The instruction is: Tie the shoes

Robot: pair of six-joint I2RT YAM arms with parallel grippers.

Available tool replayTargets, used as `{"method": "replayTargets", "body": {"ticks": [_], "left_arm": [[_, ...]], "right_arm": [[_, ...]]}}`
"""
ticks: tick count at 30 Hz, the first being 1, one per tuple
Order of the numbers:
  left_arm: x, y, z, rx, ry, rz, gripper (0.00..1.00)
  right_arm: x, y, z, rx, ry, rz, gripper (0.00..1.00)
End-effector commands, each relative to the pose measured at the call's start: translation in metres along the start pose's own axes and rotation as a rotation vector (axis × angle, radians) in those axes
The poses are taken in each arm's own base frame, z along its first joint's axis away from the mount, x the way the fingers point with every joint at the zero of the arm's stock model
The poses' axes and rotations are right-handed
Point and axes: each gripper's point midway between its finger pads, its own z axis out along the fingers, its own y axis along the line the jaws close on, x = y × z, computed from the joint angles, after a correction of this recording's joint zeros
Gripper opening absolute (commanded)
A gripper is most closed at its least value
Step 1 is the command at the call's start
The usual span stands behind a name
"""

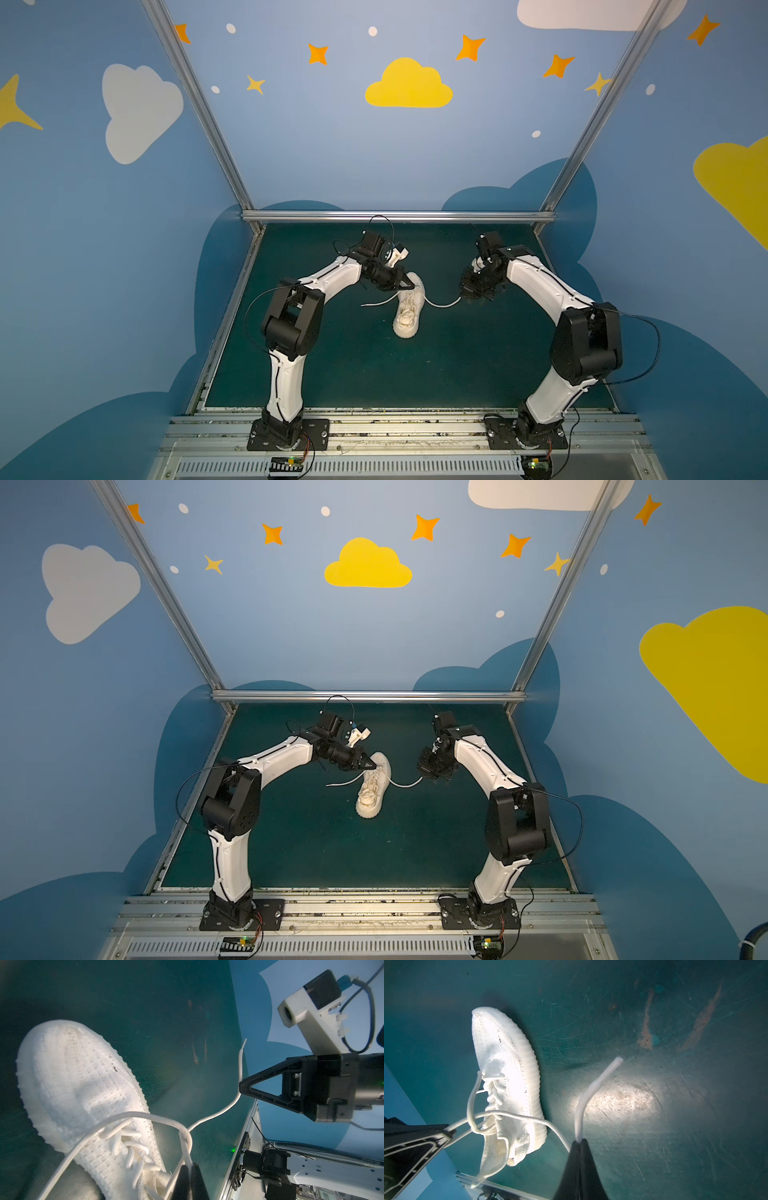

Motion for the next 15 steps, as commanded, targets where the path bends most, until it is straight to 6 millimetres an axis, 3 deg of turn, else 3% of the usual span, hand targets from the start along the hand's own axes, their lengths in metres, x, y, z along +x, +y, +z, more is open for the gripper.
{"method": "replayTargets", "body": {"ticks": [1, 5, 15], "left_arm": [[-0.012, -0.019, -0.019, 0.039, -0.042, 0.055, 0.08], [-0.010, -0.015, -0.019, 0.035, -0.034, 0.044, 0.10], [-0.011, -0.011, -0.016, 0.035, -0.024, 0.024, 0.09]], "right_arm": [[0.000, -0.001, 0.000, 0.009, 0.008, 0.003, 0.00], [0.002, 0.003, 0.005, -0.013, 0.030, -0.006, 0.00], [0.006, -0.011, 0.020, 0.027, 0.076, 0.039, 0.00]]}}
